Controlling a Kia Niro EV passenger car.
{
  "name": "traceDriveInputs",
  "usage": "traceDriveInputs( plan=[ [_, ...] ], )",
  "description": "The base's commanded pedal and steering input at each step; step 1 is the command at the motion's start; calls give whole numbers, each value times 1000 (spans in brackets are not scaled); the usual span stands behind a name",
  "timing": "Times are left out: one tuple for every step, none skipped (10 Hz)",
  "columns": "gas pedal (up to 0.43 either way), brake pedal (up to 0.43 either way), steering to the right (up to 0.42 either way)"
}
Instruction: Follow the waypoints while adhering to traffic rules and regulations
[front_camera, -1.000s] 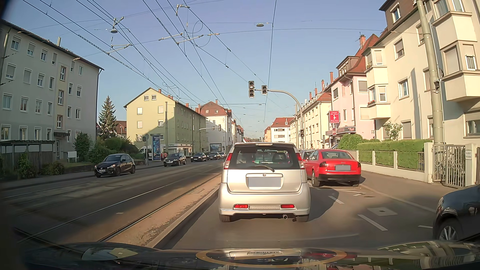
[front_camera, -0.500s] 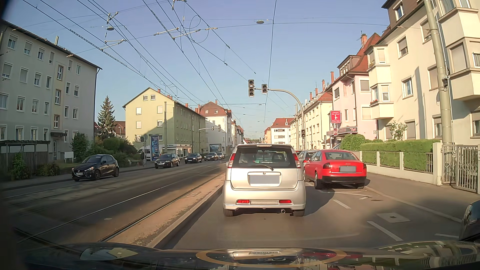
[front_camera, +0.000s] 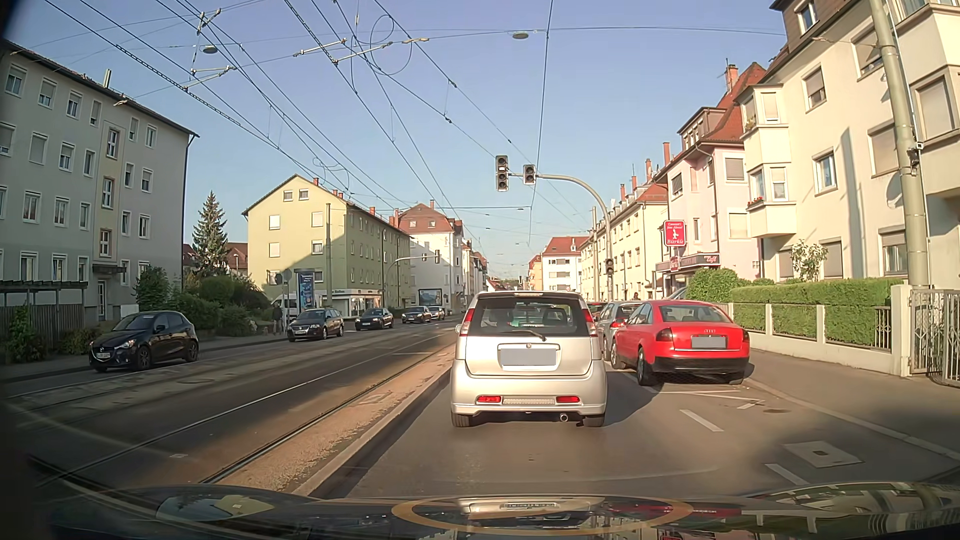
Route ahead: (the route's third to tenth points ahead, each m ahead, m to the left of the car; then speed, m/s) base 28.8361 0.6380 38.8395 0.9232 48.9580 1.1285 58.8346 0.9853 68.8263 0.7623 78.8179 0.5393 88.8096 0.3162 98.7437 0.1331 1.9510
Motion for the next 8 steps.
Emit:
traceDriveInputs(
  plan=[
    [98,0,-1],
    [67,0,-2],
    [67,0,-1],
    [67,0,-1],
    [79,0,-1],
    [87,0,-1],
    [98,0,-1],
    [110,0,-1]
  ],
)
